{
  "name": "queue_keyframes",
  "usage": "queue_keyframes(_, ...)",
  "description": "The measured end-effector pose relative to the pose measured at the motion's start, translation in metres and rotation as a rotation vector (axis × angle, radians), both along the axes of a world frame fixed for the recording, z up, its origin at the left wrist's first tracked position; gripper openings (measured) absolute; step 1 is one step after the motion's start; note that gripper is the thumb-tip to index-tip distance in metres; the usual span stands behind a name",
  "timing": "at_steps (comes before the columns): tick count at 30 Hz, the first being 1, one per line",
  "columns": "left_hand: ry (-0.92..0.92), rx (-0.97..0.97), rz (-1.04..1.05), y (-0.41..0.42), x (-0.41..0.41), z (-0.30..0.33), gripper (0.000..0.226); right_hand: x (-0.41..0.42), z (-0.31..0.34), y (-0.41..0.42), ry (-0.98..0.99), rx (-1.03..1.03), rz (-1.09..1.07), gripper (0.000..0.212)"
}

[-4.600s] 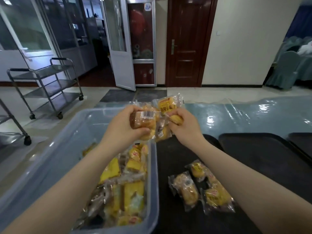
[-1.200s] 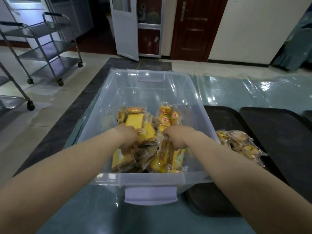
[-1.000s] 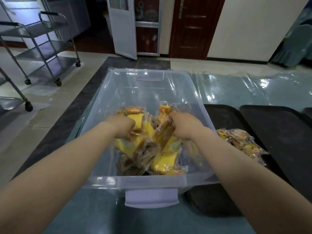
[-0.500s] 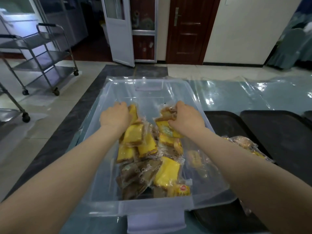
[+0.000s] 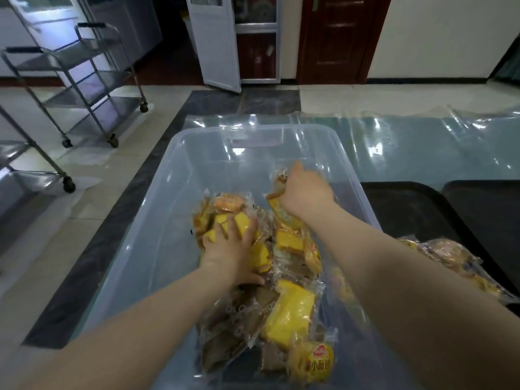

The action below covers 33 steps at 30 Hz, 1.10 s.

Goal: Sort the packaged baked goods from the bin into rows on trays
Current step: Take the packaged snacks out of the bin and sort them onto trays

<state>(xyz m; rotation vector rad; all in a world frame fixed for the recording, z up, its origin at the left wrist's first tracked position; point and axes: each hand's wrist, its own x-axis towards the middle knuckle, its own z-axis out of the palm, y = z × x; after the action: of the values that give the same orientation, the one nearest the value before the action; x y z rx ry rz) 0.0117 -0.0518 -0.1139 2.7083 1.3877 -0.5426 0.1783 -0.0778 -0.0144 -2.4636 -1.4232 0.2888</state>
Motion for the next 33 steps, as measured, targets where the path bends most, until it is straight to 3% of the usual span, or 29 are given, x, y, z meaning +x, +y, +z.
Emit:
queue_keyframes(9, 0.074, 0.122, -0.130, 0.007, 0.003, 0.007, 0.098, -0.002, -0.002, 0.005, 0.000, -0.082, -0.012, 0.042)
queue_keyframes(14, -0.144, 0.092, -0.111, 0.020, -0.002, 0.016, 0.077, -0.004, -0.003, 0.001, -0.012, -0.096, -0.010, 0.042)
queue_keyframes(16, -0.201, 0.097, -0.099, 0.022, -0.006, 0.014, 0.078, -0.006, -0.003, 0.000, -0.013, -0.100, -0.002, 0.040)
queue_keyframes(20, -0.013, 0.100, -0.116, 0.015, -0.006, 0.001, 0.112, -0.006, -0.004, -0.002, -0.012, -0.101, -0.001, 0.038)
queue_keyframes(22, -0.002, 0.099, -0.104, 0.017, -0.004, 0.001, 0.115, -0.005, -0.005, -0.001, -0.015, -0.094, -0.004, 0.039)
queue_keyframes(29, -0.120, 0.011, -0.143, 0.036, -0.009, 0.012, 0.084, -0.003, -0.004, 0.001, 0.023, -0.091, -0.007, 0.042)
queue_keyframes(33, -0.308, -0.046, -0.031, 0.050, -0.007, 0.034, 0.071, -0.004, -0.002, -0.002, 0.021, -0.079, 0.019, 0.036)
